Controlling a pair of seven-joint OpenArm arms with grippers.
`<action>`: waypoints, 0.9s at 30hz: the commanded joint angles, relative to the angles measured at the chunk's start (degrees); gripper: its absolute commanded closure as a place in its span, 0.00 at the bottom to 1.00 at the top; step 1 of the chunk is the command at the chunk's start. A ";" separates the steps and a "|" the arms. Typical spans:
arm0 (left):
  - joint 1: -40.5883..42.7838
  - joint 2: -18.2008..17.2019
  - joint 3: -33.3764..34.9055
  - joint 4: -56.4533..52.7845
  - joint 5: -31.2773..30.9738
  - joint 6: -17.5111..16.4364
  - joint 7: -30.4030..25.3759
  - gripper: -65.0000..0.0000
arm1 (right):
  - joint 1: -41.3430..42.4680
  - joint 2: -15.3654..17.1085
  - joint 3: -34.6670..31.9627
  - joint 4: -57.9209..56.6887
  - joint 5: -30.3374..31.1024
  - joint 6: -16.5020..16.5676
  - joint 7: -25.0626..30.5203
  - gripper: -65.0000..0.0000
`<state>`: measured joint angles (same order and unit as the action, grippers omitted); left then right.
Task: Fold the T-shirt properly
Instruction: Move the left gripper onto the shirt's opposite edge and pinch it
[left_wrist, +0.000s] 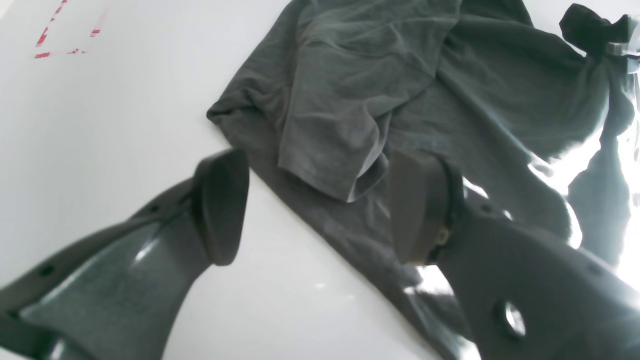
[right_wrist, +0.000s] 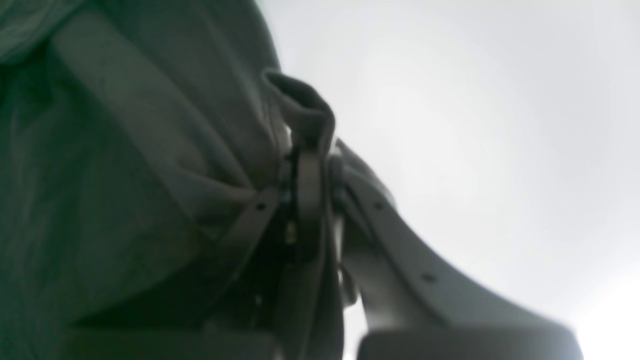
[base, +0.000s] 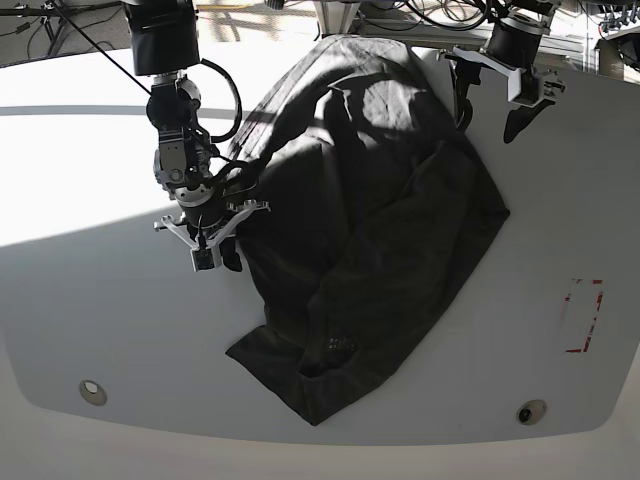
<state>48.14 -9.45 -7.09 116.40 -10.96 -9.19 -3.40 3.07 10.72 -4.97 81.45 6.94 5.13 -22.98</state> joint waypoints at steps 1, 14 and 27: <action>0.56 -0.20 -0.01 0.99 -0.04 -0.35 -1.79 0.37 | 0.52 1.31 0.48 3.99 0.26 -0.37 1.07 1.00; -2.24 -0.53 1.21 0.88 -0.08 -0.42 -1.94 0.36 | 0.16 0.41 2.53 15.83 1.07 0.02 0.61 1.00; -10.42 -0.34 9.24 -2.06 -2.48 -0.76 7.69 0.36 | -2.58 -2.24 0.61 17.85 1.08 0.52 0.19 1.00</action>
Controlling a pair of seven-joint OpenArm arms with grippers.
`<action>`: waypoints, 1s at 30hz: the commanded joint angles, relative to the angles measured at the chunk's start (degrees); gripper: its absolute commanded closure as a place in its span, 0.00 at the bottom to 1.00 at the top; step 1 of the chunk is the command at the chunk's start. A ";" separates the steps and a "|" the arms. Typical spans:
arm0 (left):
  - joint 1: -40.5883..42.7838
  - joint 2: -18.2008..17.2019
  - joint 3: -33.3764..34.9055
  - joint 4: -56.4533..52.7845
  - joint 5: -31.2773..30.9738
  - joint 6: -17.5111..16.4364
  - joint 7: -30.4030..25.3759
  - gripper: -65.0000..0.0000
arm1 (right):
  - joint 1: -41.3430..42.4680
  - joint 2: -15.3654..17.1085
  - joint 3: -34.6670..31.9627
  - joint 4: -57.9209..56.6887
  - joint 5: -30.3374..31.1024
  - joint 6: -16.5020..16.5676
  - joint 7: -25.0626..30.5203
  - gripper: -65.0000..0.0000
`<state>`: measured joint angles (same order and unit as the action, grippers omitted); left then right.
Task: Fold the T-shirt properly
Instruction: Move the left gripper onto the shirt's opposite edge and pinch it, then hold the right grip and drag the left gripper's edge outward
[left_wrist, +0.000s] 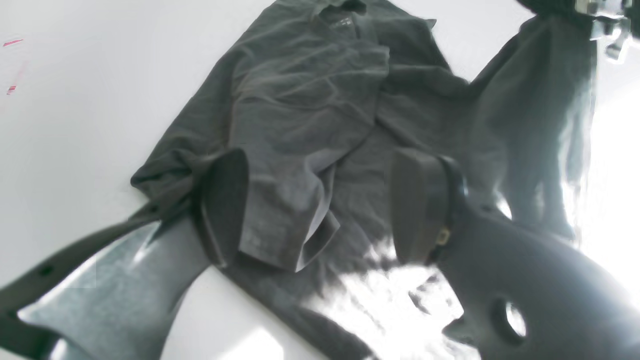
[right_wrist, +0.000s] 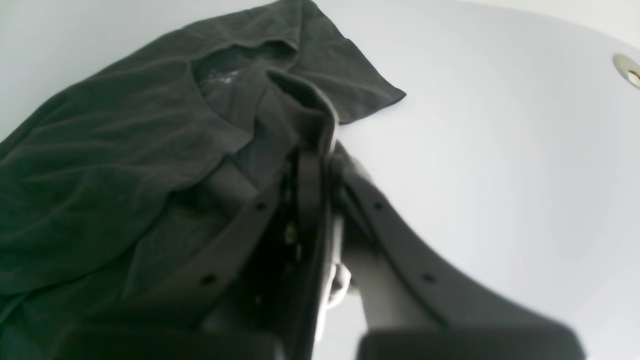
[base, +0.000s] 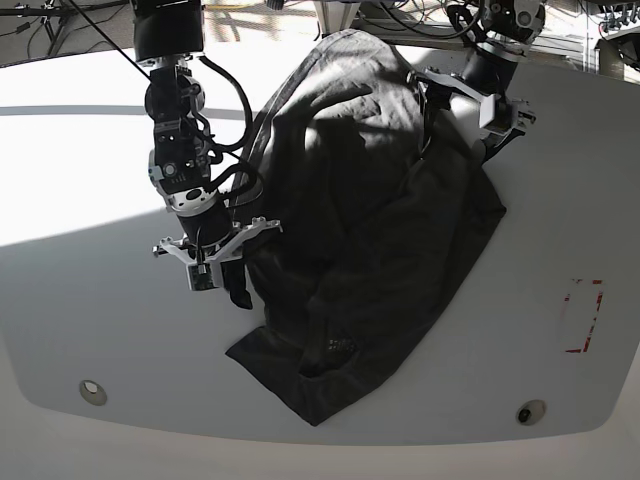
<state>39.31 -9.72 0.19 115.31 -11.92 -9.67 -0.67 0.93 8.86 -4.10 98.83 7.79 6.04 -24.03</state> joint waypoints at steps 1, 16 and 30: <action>-1.85 -0.04 2.02 -1.16 -1.73 -0.25 5.30 0.36 | -0.50 -0.34 -0.31 0.39 0.20 -0.39 1.22 1.00; -1.50 0.28 -0.37 -1.83 -0.93 -0.69 7.99 0.36 | -0.15 0.21 0.10 -0.38 0.19 -0.47 1.12 1.00; -3.64 1.41 -4.64 -5.32 -2.16 -0.73 11.46 0.36 | -0.63 0.14 0.04 -0.07 0.41 -0.19 0.69 1.00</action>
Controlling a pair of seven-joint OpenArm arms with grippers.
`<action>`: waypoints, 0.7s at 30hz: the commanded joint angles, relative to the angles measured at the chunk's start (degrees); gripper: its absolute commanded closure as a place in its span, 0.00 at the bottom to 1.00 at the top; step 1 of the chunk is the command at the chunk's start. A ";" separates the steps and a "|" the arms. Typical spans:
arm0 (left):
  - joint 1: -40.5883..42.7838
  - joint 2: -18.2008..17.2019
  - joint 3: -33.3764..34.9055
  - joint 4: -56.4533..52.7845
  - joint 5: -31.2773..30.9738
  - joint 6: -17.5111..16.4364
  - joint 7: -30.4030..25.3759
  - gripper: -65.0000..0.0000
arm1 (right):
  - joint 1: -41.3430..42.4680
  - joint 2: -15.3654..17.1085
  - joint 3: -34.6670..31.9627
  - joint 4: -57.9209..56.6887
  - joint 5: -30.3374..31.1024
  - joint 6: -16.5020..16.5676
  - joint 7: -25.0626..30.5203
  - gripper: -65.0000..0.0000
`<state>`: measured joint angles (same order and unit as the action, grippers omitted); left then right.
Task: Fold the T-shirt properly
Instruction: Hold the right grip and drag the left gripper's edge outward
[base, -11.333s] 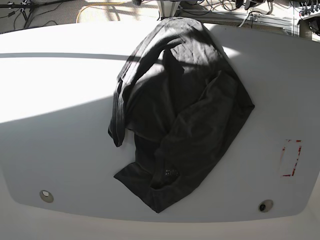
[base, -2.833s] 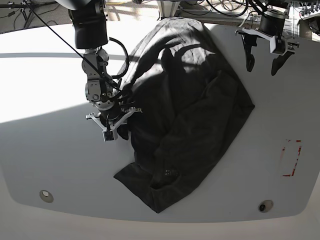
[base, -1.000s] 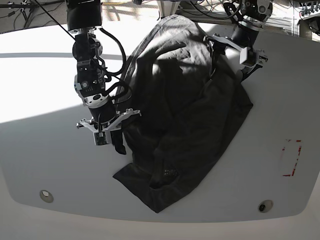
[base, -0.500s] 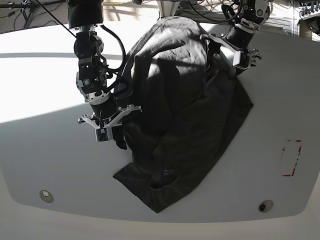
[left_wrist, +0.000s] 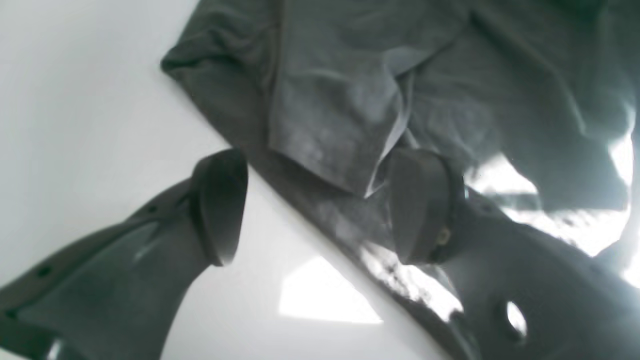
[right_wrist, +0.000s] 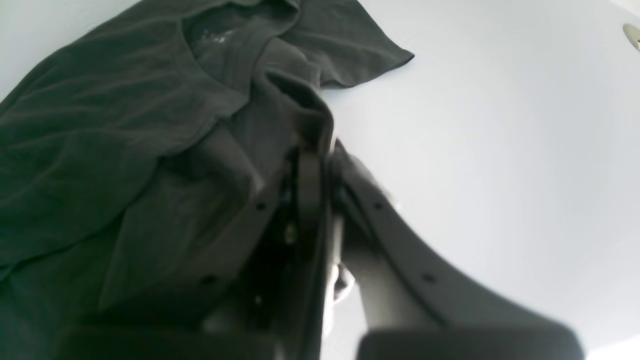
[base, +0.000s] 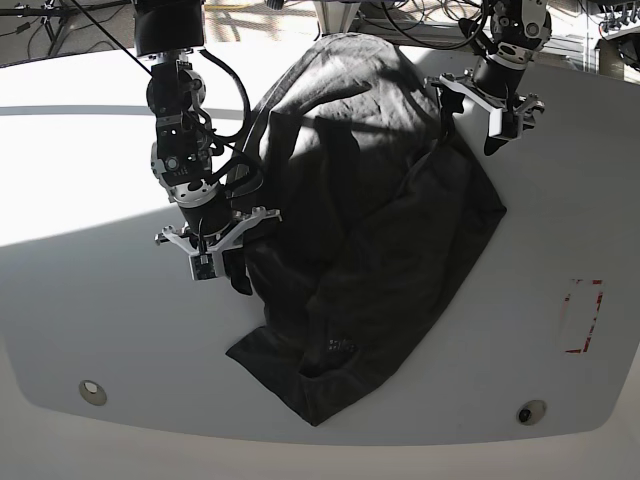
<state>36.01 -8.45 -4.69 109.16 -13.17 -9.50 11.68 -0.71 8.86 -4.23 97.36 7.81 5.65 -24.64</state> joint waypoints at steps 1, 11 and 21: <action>-0.57 0.20 0.28 0.73 -1.14 -0.90 -0.62 0.36 | 1.02 0.13 0.18 1.41 0.36 0.23 1.34 1.00; -3.16 0.48 2.02 -2.18 -2.46 -0.84 -0.24 0.36 | 0.74 0.16 0.28 1.75 0.46 0.36 1.31 1.00; -6.64 0.45 2.88 -7.12 -1.50 -0.82 -0.92 0.36 | 0.60 0.18 0.21 1.59 0.54 0.54 1.24 1.00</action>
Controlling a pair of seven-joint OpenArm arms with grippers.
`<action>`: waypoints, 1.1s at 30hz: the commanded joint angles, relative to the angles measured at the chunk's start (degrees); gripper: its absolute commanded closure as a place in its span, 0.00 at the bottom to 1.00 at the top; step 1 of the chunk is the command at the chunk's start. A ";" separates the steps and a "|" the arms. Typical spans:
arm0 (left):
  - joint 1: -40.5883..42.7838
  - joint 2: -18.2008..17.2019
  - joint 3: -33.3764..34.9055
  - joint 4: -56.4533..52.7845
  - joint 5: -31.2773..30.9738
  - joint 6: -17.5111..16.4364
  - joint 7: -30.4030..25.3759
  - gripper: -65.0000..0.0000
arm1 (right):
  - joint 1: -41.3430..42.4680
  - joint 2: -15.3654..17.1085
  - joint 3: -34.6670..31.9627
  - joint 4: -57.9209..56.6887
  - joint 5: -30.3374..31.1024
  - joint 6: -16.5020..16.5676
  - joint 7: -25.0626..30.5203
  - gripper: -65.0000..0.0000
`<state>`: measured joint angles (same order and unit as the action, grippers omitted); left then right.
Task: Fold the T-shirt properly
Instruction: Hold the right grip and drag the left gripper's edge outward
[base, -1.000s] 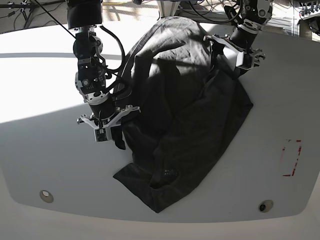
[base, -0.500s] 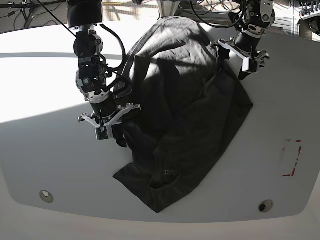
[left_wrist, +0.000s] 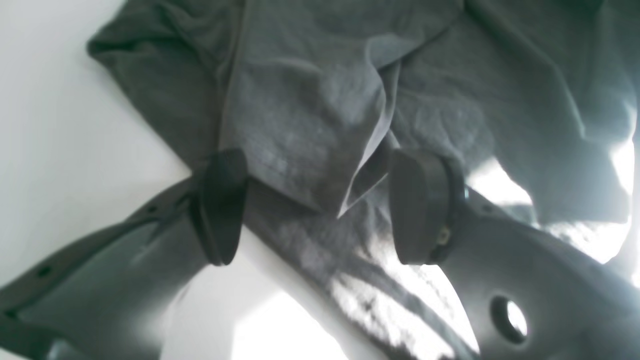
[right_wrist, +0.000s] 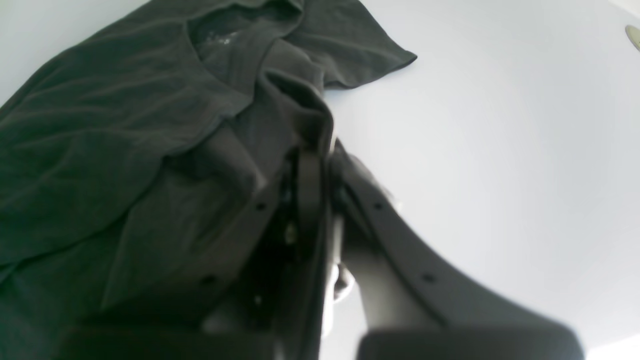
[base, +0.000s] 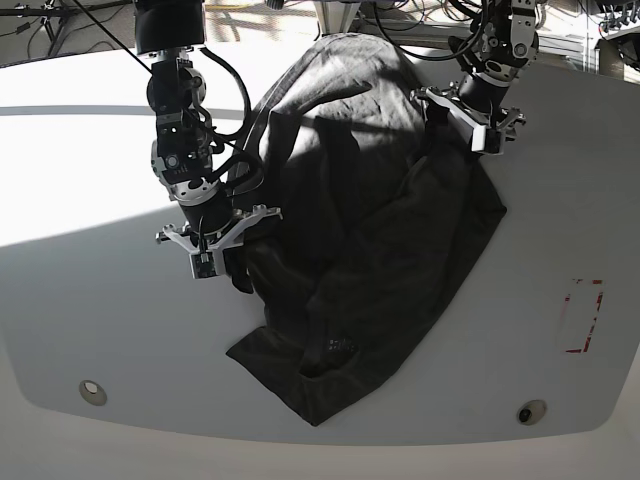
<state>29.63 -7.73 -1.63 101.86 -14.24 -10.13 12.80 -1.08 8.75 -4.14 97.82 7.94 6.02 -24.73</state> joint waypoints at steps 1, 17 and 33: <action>-0.57 -0.27 -0.21 -0.34 -0.41 -0.18 -2.13 0.36 | 0.94 0.31 0.12 1.14 0.38 0.14 1.34 1.00; -4.90 0.33 -0.66 -6.32 -0.57 -0.62 -1.58 0.37 | 0.86 0.48 0.19 1.25 0.53 0.22 1.18 1.00; -5.81 0.74 -0.16 -6.29 -0.95 -0.59 -1.09 0.36 | 0.47 0.39 0.06 1.54 0.56 0.36 1.05 1.00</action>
<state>23.90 -6.98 -1.80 94.54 -14.70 -10.35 12.84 -1.34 8.88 -4.19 97.89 7.99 6.07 -25.15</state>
